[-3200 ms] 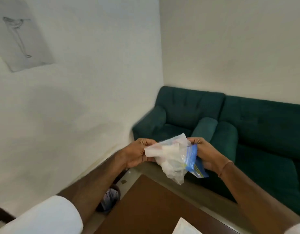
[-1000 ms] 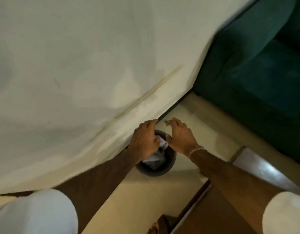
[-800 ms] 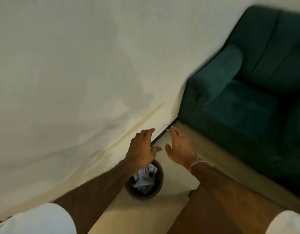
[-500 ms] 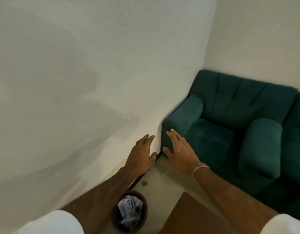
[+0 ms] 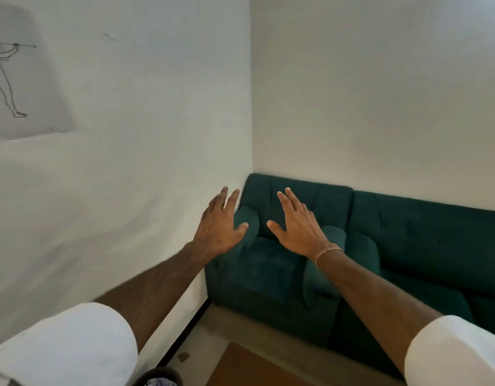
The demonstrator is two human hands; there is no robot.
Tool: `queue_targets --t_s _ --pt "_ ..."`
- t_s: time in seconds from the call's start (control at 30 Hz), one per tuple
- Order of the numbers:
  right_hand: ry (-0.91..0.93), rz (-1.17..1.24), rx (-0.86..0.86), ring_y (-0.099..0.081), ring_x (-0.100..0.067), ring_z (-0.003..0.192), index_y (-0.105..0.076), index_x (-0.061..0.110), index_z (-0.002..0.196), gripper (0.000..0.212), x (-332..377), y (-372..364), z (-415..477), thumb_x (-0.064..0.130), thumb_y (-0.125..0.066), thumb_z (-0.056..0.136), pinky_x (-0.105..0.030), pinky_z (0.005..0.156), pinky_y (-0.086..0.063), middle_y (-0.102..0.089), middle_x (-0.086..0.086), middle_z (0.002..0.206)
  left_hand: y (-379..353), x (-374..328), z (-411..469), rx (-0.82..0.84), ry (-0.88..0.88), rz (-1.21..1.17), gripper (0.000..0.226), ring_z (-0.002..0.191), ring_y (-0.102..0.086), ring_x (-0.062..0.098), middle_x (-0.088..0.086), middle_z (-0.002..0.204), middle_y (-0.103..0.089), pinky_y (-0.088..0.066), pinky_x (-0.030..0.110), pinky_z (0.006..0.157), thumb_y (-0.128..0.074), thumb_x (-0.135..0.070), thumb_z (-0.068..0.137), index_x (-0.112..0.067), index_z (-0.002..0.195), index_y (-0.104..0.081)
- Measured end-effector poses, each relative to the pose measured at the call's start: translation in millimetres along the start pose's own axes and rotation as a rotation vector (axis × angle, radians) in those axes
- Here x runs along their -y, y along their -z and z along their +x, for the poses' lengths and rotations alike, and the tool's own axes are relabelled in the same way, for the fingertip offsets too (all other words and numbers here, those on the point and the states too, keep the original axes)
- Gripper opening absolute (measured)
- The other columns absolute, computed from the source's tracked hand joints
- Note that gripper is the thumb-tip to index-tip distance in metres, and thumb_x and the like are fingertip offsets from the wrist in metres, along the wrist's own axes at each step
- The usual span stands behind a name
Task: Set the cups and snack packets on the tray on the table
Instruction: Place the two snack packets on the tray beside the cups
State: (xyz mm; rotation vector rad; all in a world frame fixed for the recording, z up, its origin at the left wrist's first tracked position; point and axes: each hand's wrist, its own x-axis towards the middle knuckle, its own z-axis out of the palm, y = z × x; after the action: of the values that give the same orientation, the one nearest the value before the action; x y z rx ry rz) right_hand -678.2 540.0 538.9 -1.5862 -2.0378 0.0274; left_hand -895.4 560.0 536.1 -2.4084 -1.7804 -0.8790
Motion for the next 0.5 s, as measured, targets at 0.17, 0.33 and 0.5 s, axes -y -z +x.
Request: queue_targets --t_s 0.17,0.33,0.5 --pt "-0.025 -0.046 -0.028 -0.026 -0.035 0.147 -0.011 0.020 0.157 0.080 -58 74 -48 0.051 -0.051 0.095 -0.051 0.116 -0.026 -0.004 -0.004 0.167 -3 -98 -2 0.022 -0.035 -0.036 0.091 0.151 -0.011 0.029 0.006 0.167 -0.002 -0.023 0.048 0.120 -0.059 -0.050 0.087 -0.028 0.157 -0.006" --pt "-0.089 -0.086 0.005 -0.022 -0.039 0.148 -0.013 0.023 0.157 0.078 -107 125 -88 0.048 -0.053 0.095 -0.053 0.117 -0.022 -0.004 -0.004 0.167 -19 -169 -9 0.086 -0.048 -0.038 0.094 0.152 -0.010 0.030 0.005 0.167 0.000 -0.022 0.049 0.120 -0.063 -0.048 0.086 -0.028 0.158 -0.005" --pt "-0.147 -0.098 -0.026 -0.023 -0.035 0.148 -0.015 0.021 0.157 0.078 -138 153 -113 0.048 -0.053 0.095 -0.052 0.117 -0.022 -0.006 -0.004 0.167 -34 -211 -4 0.112 -0.107 -0.028 0.093 0.150 -0.012 0.032 0.006 0.167 -0.002 -0.024 0.052 0.119 -0.062 -0.050 0.085 -0.028 0.157 -0.007"
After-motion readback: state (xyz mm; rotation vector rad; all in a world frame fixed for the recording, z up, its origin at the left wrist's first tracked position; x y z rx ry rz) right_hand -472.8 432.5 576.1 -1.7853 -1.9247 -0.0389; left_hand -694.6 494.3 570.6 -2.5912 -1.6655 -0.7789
